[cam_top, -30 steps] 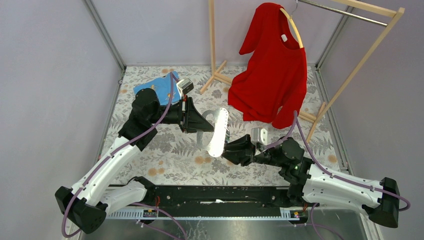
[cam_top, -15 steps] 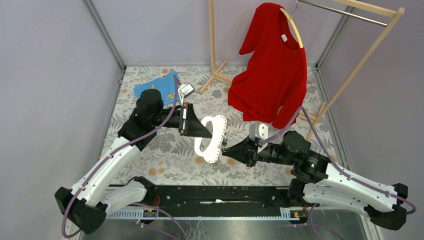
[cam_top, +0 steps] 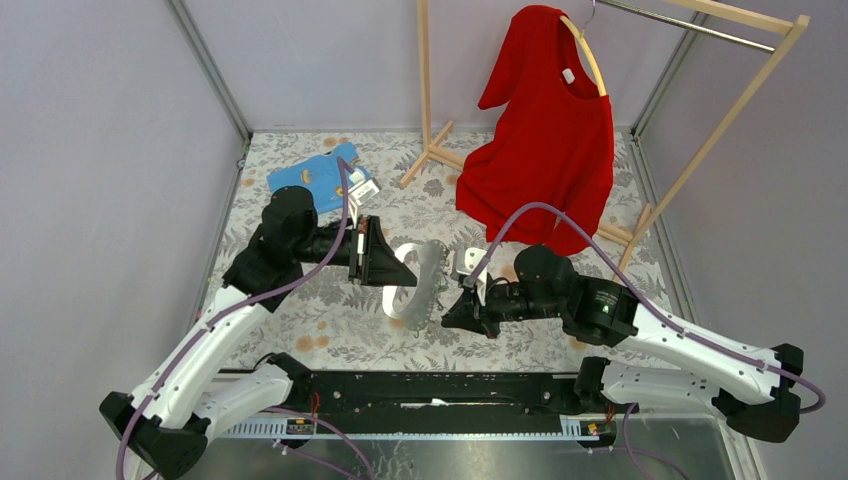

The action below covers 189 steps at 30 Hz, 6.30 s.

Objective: Remove the keys from the keyring

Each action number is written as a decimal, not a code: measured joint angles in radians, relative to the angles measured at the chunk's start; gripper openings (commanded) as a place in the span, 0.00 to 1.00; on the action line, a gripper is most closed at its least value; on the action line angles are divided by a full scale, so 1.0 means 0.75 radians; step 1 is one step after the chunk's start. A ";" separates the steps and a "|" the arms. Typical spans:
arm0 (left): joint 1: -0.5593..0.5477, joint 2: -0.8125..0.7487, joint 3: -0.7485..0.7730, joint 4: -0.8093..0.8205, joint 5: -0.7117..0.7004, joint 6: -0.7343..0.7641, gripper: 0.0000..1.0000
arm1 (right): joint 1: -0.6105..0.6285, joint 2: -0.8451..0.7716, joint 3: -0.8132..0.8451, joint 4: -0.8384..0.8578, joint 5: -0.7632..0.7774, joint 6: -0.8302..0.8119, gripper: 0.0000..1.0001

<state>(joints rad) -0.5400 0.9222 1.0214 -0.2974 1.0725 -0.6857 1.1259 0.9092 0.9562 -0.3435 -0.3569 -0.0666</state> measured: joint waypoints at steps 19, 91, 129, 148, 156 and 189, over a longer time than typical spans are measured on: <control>0.000 -0.079 0.009 -0.164 -0.040 0.310 0.00 | 0.051 0.061 0.085 -0.053 -0.054 0.002 0.00; -0.134 -0.568 -0.752 0.450 -0.408 0.502 0.00 | -0.014 0.104 -0.424 0.575 -0.033 0.643 0.00; -0.143 -0.405 -1.151 0.823 -0.702 -0.249 0.16 | -0.018 0.144 -0.344 0.183 0.222 0.498 0.00; -0.344 -0.688 -1.282 0.757 -1.186 -0.096 0.54 | 0.110 0.249 -0.290 0.086 0.492 0.183 0.00; -0.456 -0.766 -1.252 0.611 -1.405 -0.008 0.61 | 0.120 0.202 -0.303 0.149 0.642 0.124 0.00; -0.688 -0.378 -1.207 1.238 -1.473 0.476 0.54 | 0.122 0.278 -0.325 0.407 0.800 0.090 0.00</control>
<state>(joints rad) -1.0561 0.6384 0.1162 0.6312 -0.0322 -0.3286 1.2175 1.1175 0.7124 -0.0383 0.2428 0.0010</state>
